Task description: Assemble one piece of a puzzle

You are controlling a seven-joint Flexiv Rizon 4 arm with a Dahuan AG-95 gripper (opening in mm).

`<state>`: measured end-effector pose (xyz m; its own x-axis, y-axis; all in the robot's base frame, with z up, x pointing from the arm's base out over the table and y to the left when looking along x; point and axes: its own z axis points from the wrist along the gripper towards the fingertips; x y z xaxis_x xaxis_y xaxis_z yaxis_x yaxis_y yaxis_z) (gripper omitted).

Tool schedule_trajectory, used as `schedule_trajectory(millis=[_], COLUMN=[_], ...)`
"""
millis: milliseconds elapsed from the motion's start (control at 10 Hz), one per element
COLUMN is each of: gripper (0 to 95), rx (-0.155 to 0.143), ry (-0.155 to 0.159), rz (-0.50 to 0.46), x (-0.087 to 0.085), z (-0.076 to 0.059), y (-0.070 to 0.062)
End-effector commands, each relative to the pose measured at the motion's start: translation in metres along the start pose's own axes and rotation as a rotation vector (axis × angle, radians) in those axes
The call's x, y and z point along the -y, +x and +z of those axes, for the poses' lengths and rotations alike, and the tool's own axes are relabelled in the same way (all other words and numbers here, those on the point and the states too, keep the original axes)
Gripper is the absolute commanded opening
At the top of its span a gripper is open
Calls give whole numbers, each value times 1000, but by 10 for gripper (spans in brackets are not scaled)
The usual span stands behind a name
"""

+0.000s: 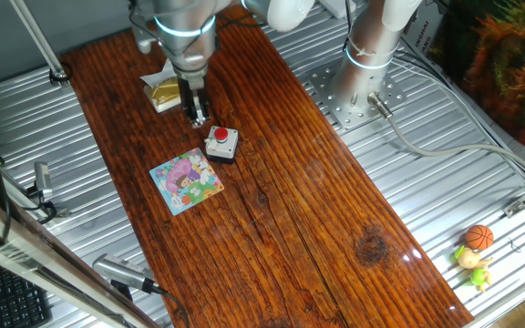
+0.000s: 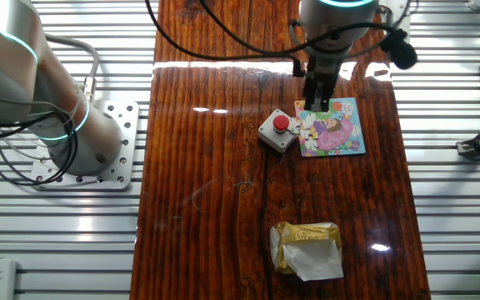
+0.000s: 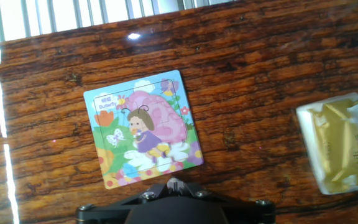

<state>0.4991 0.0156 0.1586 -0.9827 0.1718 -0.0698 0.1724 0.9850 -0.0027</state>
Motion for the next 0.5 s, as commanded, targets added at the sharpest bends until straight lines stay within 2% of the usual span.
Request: schedule_trajectory(millis=[100, 500], gripper=[0, 0], rx=[11, 22], ry=[5, 7], rz=[0, -5], x=[1, 2], z=[9, 14], y=[8, 12])
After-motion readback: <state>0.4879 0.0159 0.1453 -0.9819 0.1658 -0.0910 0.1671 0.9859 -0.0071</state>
